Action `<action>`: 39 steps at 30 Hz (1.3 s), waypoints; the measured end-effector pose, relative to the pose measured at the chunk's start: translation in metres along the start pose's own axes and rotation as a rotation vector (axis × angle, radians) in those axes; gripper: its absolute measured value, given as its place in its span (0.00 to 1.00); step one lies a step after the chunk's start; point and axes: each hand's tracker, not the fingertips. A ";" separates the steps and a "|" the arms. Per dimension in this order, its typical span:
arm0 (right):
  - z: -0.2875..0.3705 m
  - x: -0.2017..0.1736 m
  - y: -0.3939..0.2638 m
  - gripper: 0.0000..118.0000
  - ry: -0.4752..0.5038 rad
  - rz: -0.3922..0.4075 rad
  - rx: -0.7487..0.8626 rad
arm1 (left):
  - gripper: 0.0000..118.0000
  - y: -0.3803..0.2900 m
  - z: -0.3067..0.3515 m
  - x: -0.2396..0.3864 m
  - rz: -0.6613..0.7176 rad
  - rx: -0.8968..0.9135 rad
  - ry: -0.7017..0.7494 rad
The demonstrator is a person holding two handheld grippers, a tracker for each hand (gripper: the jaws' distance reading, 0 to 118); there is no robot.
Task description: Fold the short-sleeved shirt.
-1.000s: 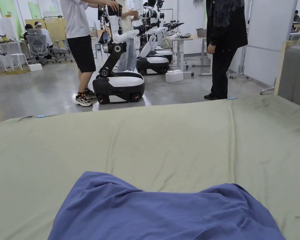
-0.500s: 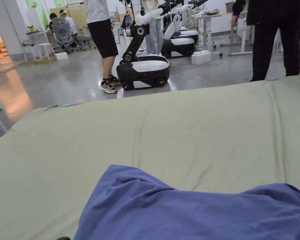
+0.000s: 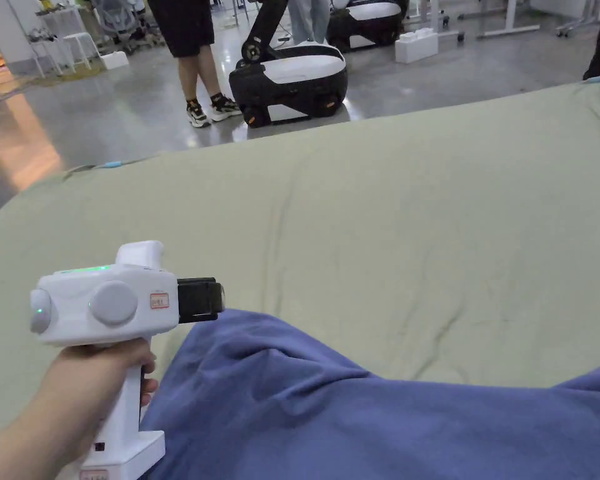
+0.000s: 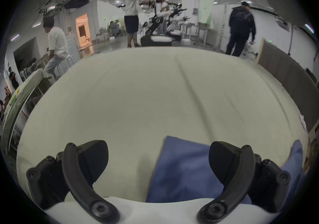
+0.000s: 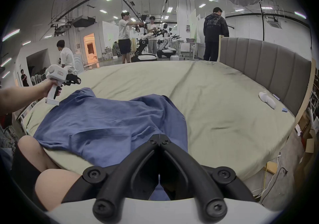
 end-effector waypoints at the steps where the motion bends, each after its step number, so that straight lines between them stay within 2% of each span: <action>1: -0.004 0.001 0.002 0.02 -0.002 -0.001 -0.002 | 1.00 -0.003 -0.009 0.003 0.025 -0.030 -0.012; 4: -0.012 0.004 0.010 0.02 0.009 -0.025 -0.001 | 1.00 -0.025 -0.027 0.022 0.052 -0.177 -0.002; 5: -0.012 0.004 0.011 0.02 0.011 -0.034 0.004 | 1.00 -0.030 -0.029 0.033 -0.002 -0.189 0.032; 6: -0.013 0.003 0.011 0.02 0.010 -0.038 0.008 | 1.00 -0.026 -0.017 0.039 -0.030 -0.119 0.057; 7: -0.013 0.003 0.011 0.02 0.009 -0.039 0.009 | 0.95 -0.020 -0.024 0.031 -0.041 -0.122 0.036; 9: -0.010 0.005 0.006 0.02 0.014 -0.050 -0.002 | 0.55 -0.023 -0.009 0.040 -0.082 -0.102 -0.042; 11: -0.008 0.004 0.003 0.02 0.016 -0.060 -0.006 | 0.07 -0.030 0.005 0.055 -0.163 -0.115 0.004; 14: 0.001 0.009 0.000 0.02 0.015 -0.076 -0.019 | 0.05 -0.042 0.023 0.069 -0.292 -0.145 -0.018; 16: 0.011 0.012 0.000 0.02 0.003 -0.074 -0.016 | 0.05 -0.036 0.030 0.057 -0.242 -0.169 -0.083; 18: 0.020 0.018 0.001 0.02 -0.023 -0.081 -0.039 | 0.05 -0.031 0.054 0.049 -0.179 -0.088 -0.104; 20: 0.027 0.028 -0.002 0.03 -0.055 -0.114 -0.072 | 0.05 -0.022 0.083 0.044 -0.188 0.002 -0.121; 21: 0.030 0.035 -0.004 0.14 -0.071 -0.145 -0.091 | 0.05 -0.016 0.096 0.041 -0.181 0.035 -0.123; 22: 0.031 0.040 -0.005 0.35 -0.079 -0.172 -0.111 | 0.05 -0.010 0.106 0.038 -0.169 0.059 -0.119; 23: 0.031 0.045 -0.006 0.77 -0.070 -0.205 -0.139 | 0.05 -0.005 0.121 0.038 -0.143 0.075 -0.125; 24: 0.032 0.054 -0.010 0.96 -0.046 -0.249 -0.164 | 0.05 0.001 0.131 0.036 -0.116 0.082 -0.141; 25: 0.033 0.059 -0.011 1.00 -0.038 -0.279 -0.140 | 0.05 0.004 0.139 0.035 -0.094 0.092 -0.152; 27: 0.024 0.062 -0.010 1.00 -0.012 -0.336 -0.152 | 0.05 0.009 0.146 0.031 -0.086 0.094 -0.157; 29: 0.009 0.070 -0.014 1.00 0.056 -0.362 -0.216 | 0.05 0.007 0.153 0.034 -0.101 0.109 -0.153; 30: 0.001 0.068 -0.013 1.00 0.037 -0.364 -0.250 | 0.05 0.005 0.156 0.036 -0.114 0.114 -0.148; 32: -0.014 0.060 -0.015 0.96 0.081 -0.315 -0.295 | 0.05 0.003 0.155 0.036 -0.118 0.108 -0.155; 33: -0.023 0.055 -0.018 0.90 0.109 -0.282 -0.324 | 0.05 0.001 0.156 0.037 -0.119 0.106 -0.159; 34: -0.030 0.052 -0.020 0.73 0.120 -0.262 -0.353 | 0.05 -0.001 0.158 0.038 -0.121 0.104 -0.160; 35: -0.035 0.049 -0.024 0.23 0.103 -0.252 -0.376 | 0.05 -0.002 0.159 0.040 -0.125 0.102 -0.161; 36: -0.039 0.047 -0.028 0.12 0.092 -0.282 -0.367 | 0.05 -0.003 0.160 0.039 -0.127 0.102 -0.161; 37: -0.037 0.050 -0.030 0.11 0.139 -0.350 -0.343 | 0.05 -0.002 0.162 0.038 -0.129 0.103 -0.161; 39: -0.032 0.058 -0.026 0.11 0.136 -0.379 -0.337 | 0.05 0.000 0.172 0.035 -0.126 0.116 -0.161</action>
